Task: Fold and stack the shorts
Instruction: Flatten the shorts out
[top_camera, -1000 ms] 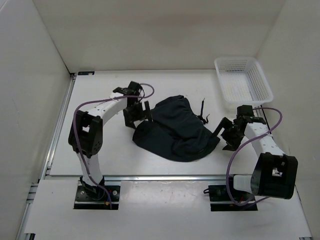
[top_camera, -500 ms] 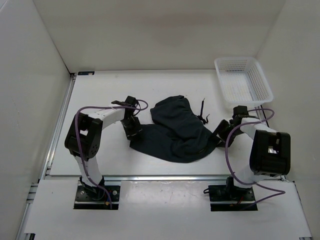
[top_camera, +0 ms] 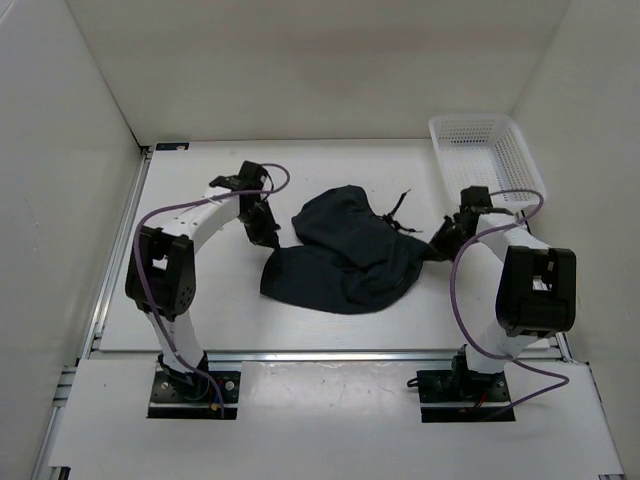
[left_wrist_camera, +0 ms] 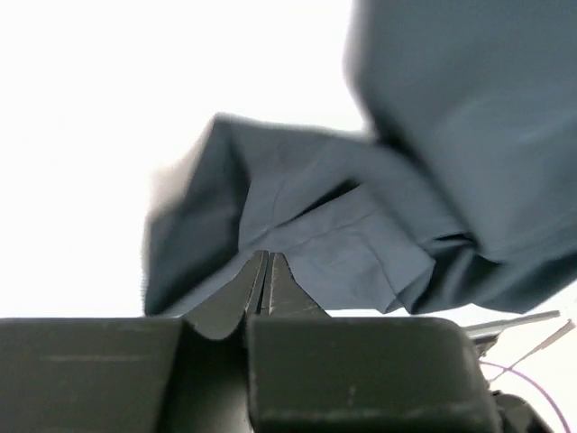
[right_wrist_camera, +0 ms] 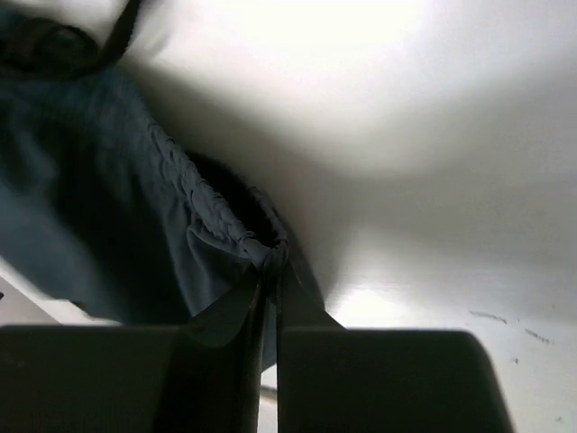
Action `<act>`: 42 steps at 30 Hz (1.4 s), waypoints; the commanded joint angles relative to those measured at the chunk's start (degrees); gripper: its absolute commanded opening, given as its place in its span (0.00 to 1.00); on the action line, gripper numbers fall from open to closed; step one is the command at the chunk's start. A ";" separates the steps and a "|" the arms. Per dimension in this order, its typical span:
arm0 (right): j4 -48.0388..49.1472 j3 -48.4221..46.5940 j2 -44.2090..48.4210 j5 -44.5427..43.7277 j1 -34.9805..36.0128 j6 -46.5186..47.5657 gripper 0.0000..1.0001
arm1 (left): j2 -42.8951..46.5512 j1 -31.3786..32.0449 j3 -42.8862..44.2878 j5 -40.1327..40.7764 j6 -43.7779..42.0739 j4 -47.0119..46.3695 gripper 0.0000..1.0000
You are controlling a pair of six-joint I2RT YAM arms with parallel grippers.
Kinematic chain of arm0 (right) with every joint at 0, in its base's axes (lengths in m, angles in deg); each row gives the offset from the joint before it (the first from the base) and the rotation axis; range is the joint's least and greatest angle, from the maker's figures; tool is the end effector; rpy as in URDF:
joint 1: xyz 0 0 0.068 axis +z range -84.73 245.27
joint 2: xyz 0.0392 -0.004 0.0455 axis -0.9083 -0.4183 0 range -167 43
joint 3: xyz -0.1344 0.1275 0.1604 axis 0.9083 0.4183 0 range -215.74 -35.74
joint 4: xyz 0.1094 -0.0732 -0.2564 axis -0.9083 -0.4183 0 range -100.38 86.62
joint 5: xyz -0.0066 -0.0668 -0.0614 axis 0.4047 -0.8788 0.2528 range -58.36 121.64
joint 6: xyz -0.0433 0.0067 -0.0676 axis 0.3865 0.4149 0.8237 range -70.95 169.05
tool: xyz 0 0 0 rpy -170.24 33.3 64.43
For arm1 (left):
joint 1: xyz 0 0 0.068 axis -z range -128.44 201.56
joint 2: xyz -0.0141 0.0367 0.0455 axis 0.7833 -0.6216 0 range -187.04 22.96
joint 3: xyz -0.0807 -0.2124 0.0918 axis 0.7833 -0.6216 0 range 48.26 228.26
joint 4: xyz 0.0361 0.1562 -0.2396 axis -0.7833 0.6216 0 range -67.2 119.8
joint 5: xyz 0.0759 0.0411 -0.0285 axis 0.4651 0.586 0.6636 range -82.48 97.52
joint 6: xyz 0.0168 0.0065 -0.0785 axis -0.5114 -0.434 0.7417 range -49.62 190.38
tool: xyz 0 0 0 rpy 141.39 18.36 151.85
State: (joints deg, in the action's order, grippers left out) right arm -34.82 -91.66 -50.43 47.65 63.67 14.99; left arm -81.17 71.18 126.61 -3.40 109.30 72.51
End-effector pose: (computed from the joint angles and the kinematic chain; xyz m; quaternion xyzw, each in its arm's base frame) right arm 0.3386 0.0097 0.0979 0.2739 0.9346 0.1820 0.1354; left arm 0.3586 -0.1419 0.1388 -0.1537 0.9755 -0.1437 0.0635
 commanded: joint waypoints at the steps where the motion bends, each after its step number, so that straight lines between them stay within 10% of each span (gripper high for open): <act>1: -2.83 -7.61 0.88 -2.04 0.90 1.19 0.00 | 4.47 -1.60 8.55 3.08 -3.14 3.89 0.10; 4: -3.36 -8.15 2.02 -3.17 1.43 1.19 0.00 | 4.47 -0.29 10.95 4.24 -5.94 5.92 0.18; 8: -3.36 -3.51 3.07 -4.67 2.84 1.72 0.00 | -0.09 3.58 12.36 2.31 -9.12 8.20 0.85; 19: -2.31 3.36 6.06 -6.34 2.84 2.24 0.00 | -10.55 12.99 14.55 1.25 -7.36 5.83 0.80; 32: -3.45 3.89 7.82 -7.40 2.84 3.30 0.00 | -11.97 12.99 14.47 4.06 -6.84 5.83 0.13; 35: -3.45 3.89 8.34 -7.40 2.84 3.30 0.00 | -11.35 12.99 14.47 4.06 -6.84 5.31 0.32; 36: -3.45 3.89 8.35 -7.40 2.84 3.30 0.00 | -10.83 12.99 14.47 4.06 -6.14 5.31 0.61; 38: -3.45 3.89 8.35 -6.87 2.84 3.30 0.00 | -10.82 12.99 14.47 4.06 -5.52 4.78 0.82; 42: -3.45 3.89 8.35 -6.87 2.84 3.30 0.00 | -12.14 13.60 14.99 4.06 -5.00 4.25 0.85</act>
State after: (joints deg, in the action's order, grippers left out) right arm -37.31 -88.34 -43.72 40.79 66.49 17.61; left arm -94.94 84.21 139.22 0.27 103.53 78.00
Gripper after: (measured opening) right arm 0.038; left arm 0.852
